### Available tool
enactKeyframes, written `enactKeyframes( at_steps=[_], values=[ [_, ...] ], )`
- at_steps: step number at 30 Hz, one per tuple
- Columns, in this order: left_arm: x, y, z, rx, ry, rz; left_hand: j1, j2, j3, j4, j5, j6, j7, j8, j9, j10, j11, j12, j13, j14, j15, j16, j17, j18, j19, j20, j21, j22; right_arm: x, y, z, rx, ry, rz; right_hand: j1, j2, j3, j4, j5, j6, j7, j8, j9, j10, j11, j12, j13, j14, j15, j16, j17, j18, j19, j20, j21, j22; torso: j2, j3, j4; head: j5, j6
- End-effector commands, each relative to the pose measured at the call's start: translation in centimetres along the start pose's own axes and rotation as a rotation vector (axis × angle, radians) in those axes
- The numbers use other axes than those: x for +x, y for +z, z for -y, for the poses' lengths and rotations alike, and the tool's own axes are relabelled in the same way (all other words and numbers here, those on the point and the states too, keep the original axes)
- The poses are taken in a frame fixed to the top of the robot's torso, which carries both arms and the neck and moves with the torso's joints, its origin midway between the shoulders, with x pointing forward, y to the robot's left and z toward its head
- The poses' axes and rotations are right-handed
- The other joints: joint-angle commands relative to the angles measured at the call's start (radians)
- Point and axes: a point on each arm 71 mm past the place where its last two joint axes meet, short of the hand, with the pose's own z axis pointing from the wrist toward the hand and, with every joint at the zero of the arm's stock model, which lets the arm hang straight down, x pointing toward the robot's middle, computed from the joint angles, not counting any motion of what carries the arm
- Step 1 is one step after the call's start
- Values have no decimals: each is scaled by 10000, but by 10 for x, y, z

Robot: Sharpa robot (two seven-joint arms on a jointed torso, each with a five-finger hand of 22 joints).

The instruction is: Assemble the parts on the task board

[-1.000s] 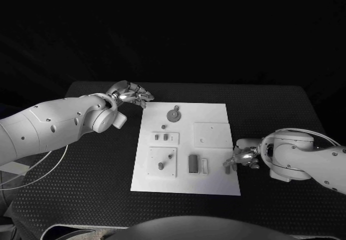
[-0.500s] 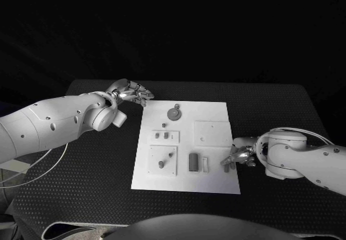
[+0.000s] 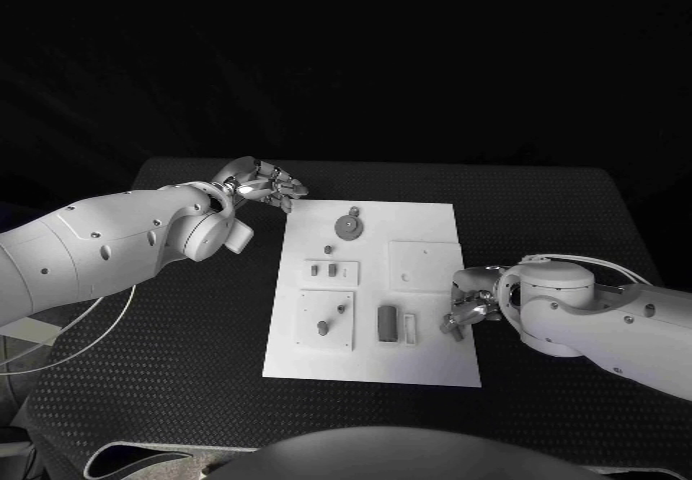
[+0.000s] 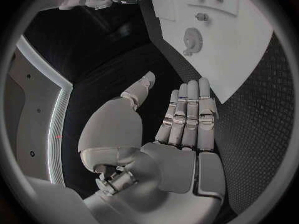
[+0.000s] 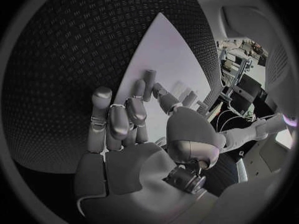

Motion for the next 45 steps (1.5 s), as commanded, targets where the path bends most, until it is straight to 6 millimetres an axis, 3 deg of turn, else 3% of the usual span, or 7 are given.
enactKeyframes(
  at_steps=[1,10,13,18,23,33,45],
  values=[
    [3,0,2,68,-14,-170,-74,-6,25,64,-59,66,26,36,12,29,-41,11,13,64,25,-60,14,202,1,-5,-41,17,10,3,8,550,-976,9,471,42,-34,-40,-7,-478,373,-184,1,-121,35,-116,-64,-100,10,-13,-79,129,-33,14,40,163,-1,-10,-7,-3,-3],
    [2,0,1,53,-10,-152,-72,-6,27,66,-60,65,25,35,11,28,-41,11,13,65,24,-63,18,203,0,-6,-41,17,13,3,6,377,-228,-274,1230,122,-193,-55,-7,-818,494,-392,-82,-290,147,-333,-202,-178,101,-57,-263,129,-132,61,6,165,1,0,-5,6,-13],
    [2,0,1,50,-10,-153,-72,-5,27,67,-60,65,25,35,11,28,-41,11,13,65,24,-63,19,203,0,-6,-41,17,14,3,5,283,443,-445,1405,224,-196,-66,-6,-896,521,-443,-108,-301,174,-332,-204,-181,127,-54,-268,129,-147,60,6,169,1,3,-2,12,-15],
    [2,0,1,37,-8,-150,-72,-3,28,69,-60,64,25,34,10,29,-41,11,13,65,24,-65,22,203,0,-6,-41,18,15,2,6,195,2031,-642,1783,579,-203,-72,-4,-899,522,-456,-122,-308,178,-310,-202,-178,143,-26,-225,129,-184,76,30,188,0,3,-1,23,-20],
    [2,0,1,17,-8,-166,-73,-2,29,72,-61,64,25,34,10,28,-41,11,13,66,24,-66,24,203,0,-5,-41,18,17,1,6,87,3441,-837,1831,695,-237,-71,-5,-839,505,-427,-115,-309,164,-311,-212,-174,139,-10,-197,129,-192,98,46,191,0,2,1,45,-23],
    [2,0,1,10,-10,-174,-80,-2,27,81,-62,64,26,34,9,28,-41,10,13,66,24,-69,28,202,0,-4,-42,19,8,-1,8,45,5638,-1067,1971,604,209,-49,-6,-756,478,-413,-146,-294,136,-300,-243,-177,115,-4,-213,129,-177,153,42,165,-2,-7,2,58,-31],
    [3,0,1,7,-6,-172,-79,-6,28,84,-61,65,25,34,9,28,-41,10,13,66,24,-73,34,203,-2,-5,-42,19,7,-3,-6,-190,6135,-1174,1930,588,266,-49,-6,-737,476,-405,-147,-292,134,-303,-253,-183,113,-4,-241,129,-167,158,44,163,1,0,-13,36,-24]
  ],
)
